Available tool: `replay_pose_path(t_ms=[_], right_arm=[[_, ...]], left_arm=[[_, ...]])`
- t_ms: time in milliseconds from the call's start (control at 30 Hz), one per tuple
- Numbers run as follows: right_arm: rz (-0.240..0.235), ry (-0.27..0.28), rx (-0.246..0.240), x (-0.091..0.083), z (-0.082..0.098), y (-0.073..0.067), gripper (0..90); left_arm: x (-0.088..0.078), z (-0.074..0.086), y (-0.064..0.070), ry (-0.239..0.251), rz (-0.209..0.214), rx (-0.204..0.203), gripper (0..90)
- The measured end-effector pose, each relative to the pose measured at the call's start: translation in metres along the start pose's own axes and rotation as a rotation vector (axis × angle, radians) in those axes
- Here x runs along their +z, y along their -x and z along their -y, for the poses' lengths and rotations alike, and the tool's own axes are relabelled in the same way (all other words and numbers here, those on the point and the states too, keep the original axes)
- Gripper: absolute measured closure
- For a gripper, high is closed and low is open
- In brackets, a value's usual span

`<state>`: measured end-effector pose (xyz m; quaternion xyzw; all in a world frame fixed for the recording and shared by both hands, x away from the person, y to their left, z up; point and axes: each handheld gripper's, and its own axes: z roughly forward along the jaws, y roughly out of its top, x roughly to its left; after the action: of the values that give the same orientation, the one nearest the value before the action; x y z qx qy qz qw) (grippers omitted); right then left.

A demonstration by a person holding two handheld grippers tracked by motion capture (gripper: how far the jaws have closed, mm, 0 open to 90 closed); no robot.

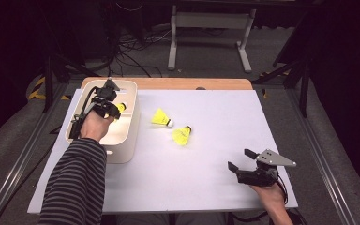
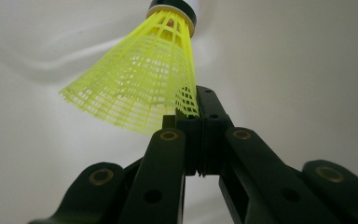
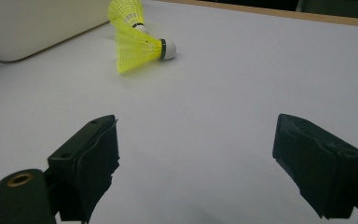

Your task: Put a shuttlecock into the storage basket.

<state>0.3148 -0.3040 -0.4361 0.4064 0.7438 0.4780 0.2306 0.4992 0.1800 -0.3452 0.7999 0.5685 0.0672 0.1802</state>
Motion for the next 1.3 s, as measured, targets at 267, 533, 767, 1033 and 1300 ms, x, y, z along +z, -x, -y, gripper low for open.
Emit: replay_pose_path(t_ms=[267,533,767,1033,1300], right_arm=[[-0.001,0.001,0.0,0.0,0.0,0.0,14.7],[-0.001,0.002,0.0,0.0,0.0,0.0,14.7],[-0.001,0.002,0.0,0.0,0.0,0.0,14.7],[0.0,0.003,-0.001,0.0,0.0,0.0,14.7],[0.001,0.001,-0.001,0.0,0.0,0.0,14.7]], left_arm=[[0.008,0.0,-0.004,-0.021,0.008,-0.017,89.2],[0.011,0.0,-0.005,-0.033,0.012,-0.021,88.9],[0.012,0.0,-0.004,-0.036,0.012,-0.015,88.2],[0.012,0.0,-0.003,-0.036,0.023,-0.019,70.7],[0.008,0.001,-0.002,-0.018,0.014,-0.015,57.8]])
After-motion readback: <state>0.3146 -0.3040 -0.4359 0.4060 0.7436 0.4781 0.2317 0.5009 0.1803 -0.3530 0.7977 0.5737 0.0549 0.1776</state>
